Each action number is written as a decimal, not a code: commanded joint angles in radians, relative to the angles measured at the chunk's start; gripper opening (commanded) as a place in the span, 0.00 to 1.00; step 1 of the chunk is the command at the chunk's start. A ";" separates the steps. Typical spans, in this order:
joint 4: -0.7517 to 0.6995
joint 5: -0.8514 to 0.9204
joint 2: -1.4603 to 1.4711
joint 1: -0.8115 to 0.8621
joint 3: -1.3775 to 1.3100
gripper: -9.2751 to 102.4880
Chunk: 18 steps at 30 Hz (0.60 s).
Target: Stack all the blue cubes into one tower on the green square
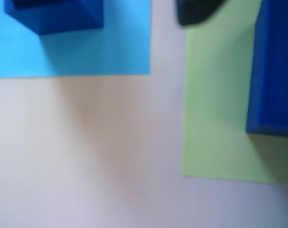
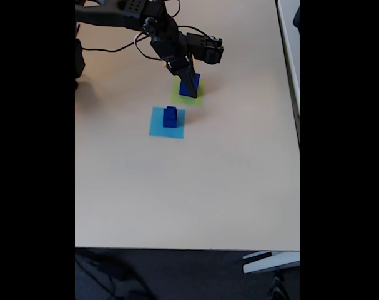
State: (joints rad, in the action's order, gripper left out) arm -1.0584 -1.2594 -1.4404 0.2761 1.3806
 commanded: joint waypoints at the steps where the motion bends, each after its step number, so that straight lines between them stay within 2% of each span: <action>1: -0.002 -0.009 -0.094 0.012 0.015 0.37; 18: -0.028 0.051 -0.117 0.109 0.097 0.36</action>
State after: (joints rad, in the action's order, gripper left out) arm -1.0769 -1.2210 -1.4680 0.3712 1.4772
